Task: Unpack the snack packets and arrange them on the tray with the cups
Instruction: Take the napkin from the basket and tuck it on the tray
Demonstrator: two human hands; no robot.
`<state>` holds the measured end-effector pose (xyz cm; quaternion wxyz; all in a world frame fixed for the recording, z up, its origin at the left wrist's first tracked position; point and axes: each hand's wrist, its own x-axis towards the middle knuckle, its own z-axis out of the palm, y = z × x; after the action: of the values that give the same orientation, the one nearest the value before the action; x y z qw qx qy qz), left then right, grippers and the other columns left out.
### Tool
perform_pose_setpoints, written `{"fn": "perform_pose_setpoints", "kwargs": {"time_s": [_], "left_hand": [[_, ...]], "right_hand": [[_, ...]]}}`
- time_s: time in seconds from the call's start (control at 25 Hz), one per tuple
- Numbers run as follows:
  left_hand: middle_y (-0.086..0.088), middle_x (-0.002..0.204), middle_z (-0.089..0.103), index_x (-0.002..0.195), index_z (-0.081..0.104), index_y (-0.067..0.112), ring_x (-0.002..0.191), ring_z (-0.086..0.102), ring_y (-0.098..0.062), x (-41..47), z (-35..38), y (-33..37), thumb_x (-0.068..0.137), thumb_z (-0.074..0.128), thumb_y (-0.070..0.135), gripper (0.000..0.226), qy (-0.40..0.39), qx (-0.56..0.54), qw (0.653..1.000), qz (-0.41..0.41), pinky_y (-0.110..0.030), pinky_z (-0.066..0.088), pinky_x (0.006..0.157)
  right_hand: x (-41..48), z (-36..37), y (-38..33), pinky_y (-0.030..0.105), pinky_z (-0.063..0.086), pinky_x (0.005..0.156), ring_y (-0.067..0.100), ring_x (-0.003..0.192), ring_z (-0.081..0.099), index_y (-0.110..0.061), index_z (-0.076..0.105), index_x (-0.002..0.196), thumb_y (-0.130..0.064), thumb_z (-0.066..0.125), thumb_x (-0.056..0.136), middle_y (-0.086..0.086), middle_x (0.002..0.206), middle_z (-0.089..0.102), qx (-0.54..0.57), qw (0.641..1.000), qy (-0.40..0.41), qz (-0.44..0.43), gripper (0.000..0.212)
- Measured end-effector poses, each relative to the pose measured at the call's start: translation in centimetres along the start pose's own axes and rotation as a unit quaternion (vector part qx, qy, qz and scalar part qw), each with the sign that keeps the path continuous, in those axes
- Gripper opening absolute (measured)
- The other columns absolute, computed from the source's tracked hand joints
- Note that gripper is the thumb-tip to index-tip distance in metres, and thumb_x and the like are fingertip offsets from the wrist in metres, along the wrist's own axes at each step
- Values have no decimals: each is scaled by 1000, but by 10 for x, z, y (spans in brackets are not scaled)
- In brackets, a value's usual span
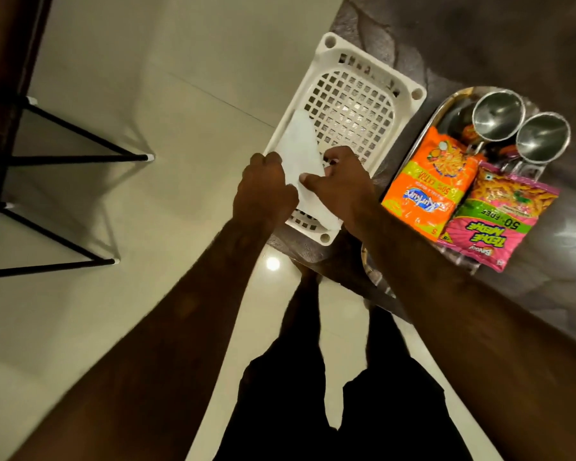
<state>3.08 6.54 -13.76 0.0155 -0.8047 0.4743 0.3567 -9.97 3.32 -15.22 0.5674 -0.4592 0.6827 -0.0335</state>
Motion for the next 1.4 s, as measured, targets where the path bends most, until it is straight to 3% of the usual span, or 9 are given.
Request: {"fn": "perform_pose_setpoints", "kwargs": {"time_s": [0.28, 0.4, 0.48, 0.6, 0.8, 0.96, 1.08, 1.24, 1.4], "left_hand": [[-5, 124, 54, 133, 49, 15, 105, 56, -17, 2, -10, -11, 84, 72, 29, 55, -2, -125, 991, 42, -26, 46, 85], [0, 122, 64, 130, 55, 20, 105, 66, -15, -2, -27, -7, 83, 78, 29, 53, -101, -279, 955, 16, -32, 58, 86], [0, 111, 75, 119, 65, 18, 99, 73, -17, -10, -30, -1, 88, 73, 21, 33, -206, -363, 909, 2, -36, 62, 82], [-8, 116, 73, 122, 62, 10, 106, 71, -27, -27, -19, 10, 92, 67, 14, 31, -229, -419, 878, -39, -50, 58, 90], [-15, 126, 67, 125, 57, 4, 116, 64, -35, -85, 36, 37, 90, 68, 9, 37, -222, -452, 853, -137, -61, 53, 94], [-15, 124, 66, 105, 61, 12, 109, 66, -33, -131, 91, 61, 92, 66, 7, 15, -237, -421, 859, -169, -53, 58, 89], [-16, 114, 69, 95, 62, 15, 92, 69, -27, -143, 123, 73, 91, 68, 11, 9, -200, -377, 889, -166, -44, 63, 76], [-8, 102, 70, 95, 60, 19, 94, 70, -32, -138, 145, 77, 87, 70, 20, 13, -150, -310, 926, -156, -52, 59, 86], [-1, 98, 70, 99, 57, 19, 87, 73, -26, -128, 155, 78, 87, 72, 28, 21, -132, -229, 956, -130, -47, 62, 81]], "right_hand": [[-4, -10, -10, 46, 61, 101, 31, 113, 74, -9, 70, 128, -12, 72, 97, 9, 122, 75, 103, 994, -31, 27, 31], [-18, -32, -2, 56, 62, 100, 38, 112, 76, -9, 70, 130, -8, 71, 96, 16, 121, 78, 212, 973, -68, 52, 34], [-29, -47, 8, 53, 66, 89, 35, 101, 79, -9, 71, 126, -6, 70, 96, 15, 115, 80, 273, 956, -89, 51, 30], [-41, -65, 28, 35, 65, 74, 22, 86, 79, -9, 71, 123, -2, 72, 96, 12, 104, 81, 280, 953, -112, 39, 28], [-69, -107, 88, 35, 61, 88, 25, 100, 74, 1, 68, 131, 12, 72, 91, 22, 124, 77, 163, 978, -128, 22, 42], [-90, -135, 139, 40, 59, 98, 23, 108, 73, -13, 74, 124, -3, 78, 91, 3, 116, 77, -56, 998, -39, 7, 35], [-98, -144, 164, 33, 54, 98, 23, 115, 69, -17, 74, 124, -10, 75, 93, -1, 119, 74, -155, 987, 8, -36, 32], [-101, -140, 173, 38, 51, 96, 30, 120, 63, -21, 70, 126, -18, 70, 94, 4, 127, 71, -259, 959, 59, -98, 33], [-98, -133, 172, 41, 52, 95, 34, 119, 62, -19, 70, 127, -17, 64, 96, 6, 125, 72, -345, 927, 91, -118, 31]]}}
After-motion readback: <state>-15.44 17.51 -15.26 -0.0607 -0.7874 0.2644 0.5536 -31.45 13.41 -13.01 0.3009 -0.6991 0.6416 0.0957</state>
